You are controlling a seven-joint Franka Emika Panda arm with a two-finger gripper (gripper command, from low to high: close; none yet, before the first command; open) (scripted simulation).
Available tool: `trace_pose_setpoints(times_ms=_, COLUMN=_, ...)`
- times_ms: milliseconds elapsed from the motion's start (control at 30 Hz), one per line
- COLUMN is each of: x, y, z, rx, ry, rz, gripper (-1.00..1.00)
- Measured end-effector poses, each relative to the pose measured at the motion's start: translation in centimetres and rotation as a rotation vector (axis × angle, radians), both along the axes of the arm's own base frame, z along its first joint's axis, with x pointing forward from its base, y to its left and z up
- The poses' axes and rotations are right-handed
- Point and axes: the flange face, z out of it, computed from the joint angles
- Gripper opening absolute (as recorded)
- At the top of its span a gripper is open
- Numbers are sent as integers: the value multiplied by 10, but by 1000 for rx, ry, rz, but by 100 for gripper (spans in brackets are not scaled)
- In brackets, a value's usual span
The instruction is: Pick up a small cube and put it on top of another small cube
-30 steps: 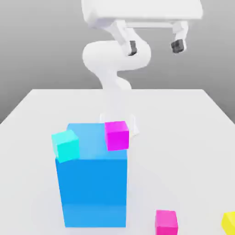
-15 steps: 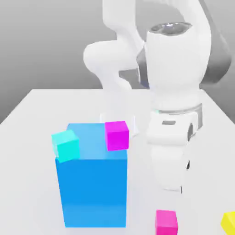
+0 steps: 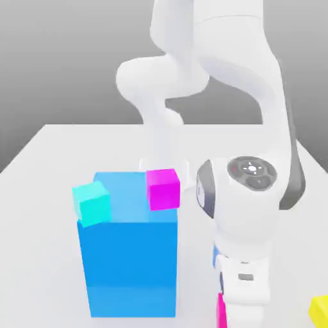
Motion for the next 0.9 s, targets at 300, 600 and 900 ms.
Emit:
trace_pose_setpoints(times_ms=300, x=7, y=0, z=81, rx=7, ry=20, rz=-44, gripper=-100)
trace_pose_setpoints(times_ms=600, x=25, y=-93, z=217, rx=9, ry=46, rz=-405, gripper=-100)
trace_pose_setpoints(times_ms=900, x=-23, y=-229, z=314, rx=-1, ry=3, rz=-798, gripper=-100)
